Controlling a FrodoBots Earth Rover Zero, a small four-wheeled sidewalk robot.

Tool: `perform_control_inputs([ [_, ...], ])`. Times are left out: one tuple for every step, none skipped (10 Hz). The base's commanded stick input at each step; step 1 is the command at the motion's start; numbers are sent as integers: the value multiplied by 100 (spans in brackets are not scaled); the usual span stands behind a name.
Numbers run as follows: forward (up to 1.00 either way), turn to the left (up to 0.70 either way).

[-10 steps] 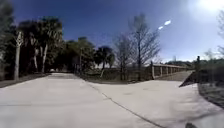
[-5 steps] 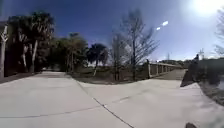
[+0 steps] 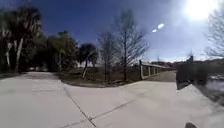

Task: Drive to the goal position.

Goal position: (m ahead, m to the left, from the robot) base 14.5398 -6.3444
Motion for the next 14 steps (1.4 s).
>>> perform_control_inputs([
  [100, -40],
  [100, -40],
  [100, -40],
  [100, -40],
  [100, -40],
  [100, -40],
  [100, -37],
  [100, -14],
  [100, 0],
  [100, 0],
  [100, 0],
  [100, 0],
  [100, 0],
  [100, 0],
])
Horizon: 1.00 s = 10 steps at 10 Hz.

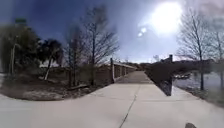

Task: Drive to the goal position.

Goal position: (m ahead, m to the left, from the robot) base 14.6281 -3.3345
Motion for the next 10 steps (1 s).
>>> perform_control_inputs([
  [100, 0],
  [100, 0],
  [100, 0],
  [100, 0],
  [100, 0],
  [100, 0],
  [100, -8],
  [100, -24],
  [100, -31],
  [100, -36],
])
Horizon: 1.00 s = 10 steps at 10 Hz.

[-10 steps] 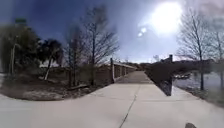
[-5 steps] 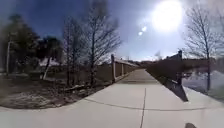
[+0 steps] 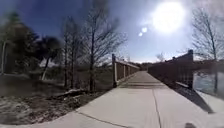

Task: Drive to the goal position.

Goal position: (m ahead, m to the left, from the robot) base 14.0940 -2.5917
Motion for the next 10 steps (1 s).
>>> perform_control_inputs([
  [100, -39],
  [100, -40],
  [100, -40],
  [99, -40],
  [99, -40],
  [99, -40],
  [99, -40],
  [99, -40],
  [99, -40],
  [98, -39],
])
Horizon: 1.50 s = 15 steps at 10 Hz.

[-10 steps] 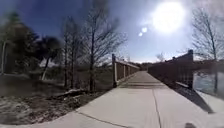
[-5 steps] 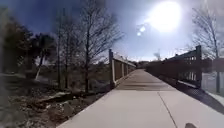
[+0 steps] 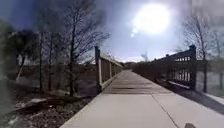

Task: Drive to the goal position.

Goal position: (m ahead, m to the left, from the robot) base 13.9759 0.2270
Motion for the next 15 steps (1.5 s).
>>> perform_control_inputs([
  [98, -39],
  [98, -39],
  [100, -40],
  [100, -2],
  [100, 0],
  [100, 0],
  [100, 0],
  [100, 0],
  [100, 2],
  [100, 3],
  [100, 3],
  [100, 3],
  [100, 4],
  [100, 10],
  [100, 15],
])
